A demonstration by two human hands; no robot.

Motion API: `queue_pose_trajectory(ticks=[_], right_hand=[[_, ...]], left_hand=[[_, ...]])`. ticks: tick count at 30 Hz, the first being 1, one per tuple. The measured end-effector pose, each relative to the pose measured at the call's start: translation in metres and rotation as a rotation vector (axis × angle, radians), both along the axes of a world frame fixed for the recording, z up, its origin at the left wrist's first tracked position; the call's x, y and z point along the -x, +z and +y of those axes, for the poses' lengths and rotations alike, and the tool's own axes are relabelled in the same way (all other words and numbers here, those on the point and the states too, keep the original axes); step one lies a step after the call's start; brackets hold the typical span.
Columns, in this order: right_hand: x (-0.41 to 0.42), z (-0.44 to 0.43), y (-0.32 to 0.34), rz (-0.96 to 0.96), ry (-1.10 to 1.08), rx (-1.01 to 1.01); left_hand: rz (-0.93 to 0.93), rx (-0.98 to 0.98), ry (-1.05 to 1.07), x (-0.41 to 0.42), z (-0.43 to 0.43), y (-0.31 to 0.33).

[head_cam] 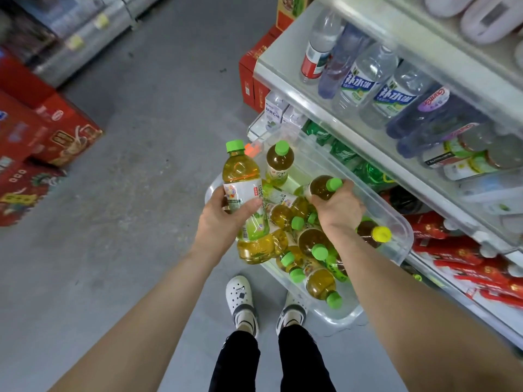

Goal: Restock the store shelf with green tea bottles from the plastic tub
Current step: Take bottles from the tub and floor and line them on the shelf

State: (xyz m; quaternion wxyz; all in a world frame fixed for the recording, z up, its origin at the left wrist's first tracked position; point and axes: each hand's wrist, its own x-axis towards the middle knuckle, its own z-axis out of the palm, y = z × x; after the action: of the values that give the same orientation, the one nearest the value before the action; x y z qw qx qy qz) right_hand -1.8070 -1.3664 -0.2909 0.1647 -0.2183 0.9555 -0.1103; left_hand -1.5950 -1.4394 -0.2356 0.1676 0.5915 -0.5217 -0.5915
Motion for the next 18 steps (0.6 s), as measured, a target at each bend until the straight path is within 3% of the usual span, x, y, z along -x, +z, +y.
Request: queue_pose_trajectory(ticks=[4,10,18], right_hand=[[-0.001,-0.010,-0.014,0.132,0.005,-0.125],[0.000,-0.017,-0.020,0.224,0.031,-0.139],[-0.004,0.011,0.022,0.049,-0.093,0.334]], left_hand=[[0.024,-0.028,0.001,-0.002,-0.001,-0.008],[0.074,-0.047,0.023,0.001,-0.002,-0.010],[0.118,-0.087,-0.037,0.000,-0.003,0.009]])
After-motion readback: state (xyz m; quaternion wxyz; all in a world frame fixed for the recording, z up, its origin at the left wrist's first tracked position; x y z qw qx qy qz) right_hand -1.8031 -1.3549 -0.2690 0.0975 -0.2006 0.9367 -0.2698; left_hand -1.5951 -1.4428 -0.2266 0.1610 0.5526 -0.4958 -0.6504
